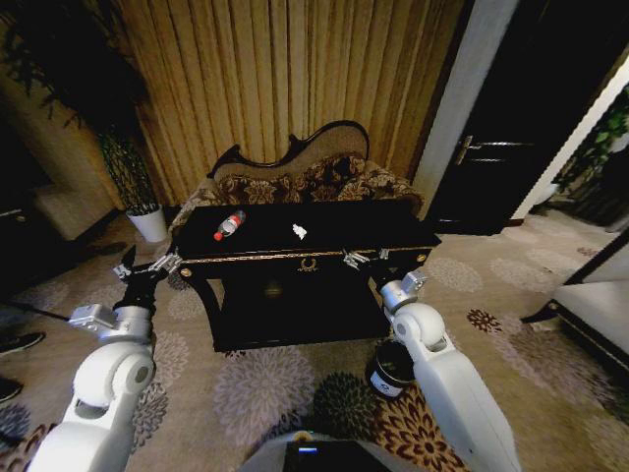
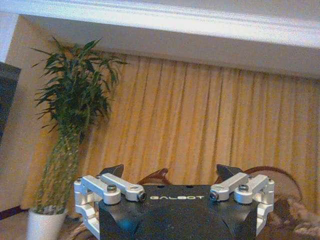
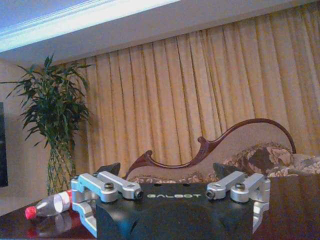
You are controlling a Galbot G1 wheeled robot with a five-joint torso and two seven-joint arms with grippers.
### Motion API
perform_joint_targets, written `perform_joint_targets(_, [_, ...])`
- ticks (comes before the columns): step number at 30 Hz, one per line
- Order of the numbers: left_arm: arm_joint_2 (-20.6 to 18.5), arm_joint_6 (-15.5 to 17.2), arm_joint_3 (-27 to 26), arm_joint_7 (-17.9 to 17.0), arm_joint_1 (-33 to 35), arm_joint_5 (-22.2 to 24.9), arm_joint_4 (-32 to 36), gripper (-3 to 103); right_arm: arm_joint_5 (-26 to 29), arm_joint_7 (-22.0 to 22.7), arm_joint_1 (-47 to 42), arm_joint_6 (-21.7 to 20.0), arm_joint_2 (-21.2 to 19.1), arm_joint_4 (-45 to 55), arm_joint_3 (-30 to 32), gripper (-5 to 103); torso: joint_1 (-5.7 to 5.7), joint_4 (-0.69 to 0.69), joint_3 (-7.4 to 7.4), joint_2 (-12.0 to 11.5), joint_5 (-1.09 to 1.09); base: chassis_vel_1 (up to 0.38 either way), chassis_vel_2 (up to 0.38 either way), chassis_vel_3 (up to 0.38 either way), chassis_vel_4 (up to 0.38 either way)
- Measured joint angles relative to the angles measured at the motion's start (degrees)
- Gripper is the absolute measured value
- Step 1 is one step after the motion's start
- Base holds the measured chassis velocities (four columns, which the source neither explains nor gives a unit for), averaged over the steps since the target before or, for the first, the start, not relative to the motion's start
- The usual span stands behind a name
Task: Move to the front of the table and place the trash on the table into the trash bin.
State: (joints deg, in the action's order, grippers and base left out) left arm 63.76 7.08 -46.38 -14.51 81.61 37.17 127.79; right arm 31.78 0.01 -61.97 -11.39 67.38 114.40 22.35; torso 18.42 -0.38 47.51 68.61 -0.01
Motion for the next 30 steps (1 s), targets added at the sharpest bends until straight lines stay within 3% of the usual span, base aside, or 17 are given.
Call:
perform_joint_targets(8, [-2.13, 2.66, -1.15, -1.42, -1.84, 2.28, -4.26, 100, -0.41, -0.01, -0.08, 0.07, -0.16, 0.08, 0.94, 100, 0.0, 0.0, 0.0, -0.01, -0.01, 0.0, 0.0, 0.0, 0.0])
perform_joint_targets(11, [-3.52, 9.48, -1.16, -2.59, -2.08, 3.77, -3.3, 100, -0.77, -0.01, 0.57, 0.08, -0.69, -0.15, 1.26, 100, 0.0, 0.01, 0.0, 0.0, -0.01, 0.0, 0.0, 0.0, 0.0])
perform_joint_targets(12, [-3.52, 9.48, -1.16, -2.59, -2.08, 3.77, -3.3, 100, -0.77, -0.01, 0.57, 0.08, -0.69, -0.15, 1.26, 100, 0.0, 0.01, 0.0, 0.0, -0.01, 0.0, 0.0, 0.0, 0.0])
perform_joint_targets(15, [-3.86, 13.57, -0.83, -5.22, -2.48, 4.72, -1.92, 100, -1.55, -0.01, 0.54, 0.06, -0.8, -0.93, 1.4, 100, 0.0, 0.0, 0.0, 0.0, 0.0, 0.0, 0.0, 0.0, 0.0])
perform_joint_targets(25, [-4.79, 14.86, -1.06, -7.18, -2.5, 1.16, -1.69, 100, -5.74, -0.01, 0.42, 0.66, -0.06, -4.47, 1.57, 100, 0.0, 0.0, 0.0, 0.0, 0.0, 0.0, 0.0, 0.0, 0.0])
perform_joint_targets(30, [-5.18, 13.45, -1.28, -5.55, -2.42, -6.4, -2.53, 100, -6.84, -0.01, 1.26, 1.02, 0.41, -5.83, 0.93, 100, 0.0, 0.0, 0.0, -0.01, 0.0, 0.0, 0.0, 0.0, 0.0])
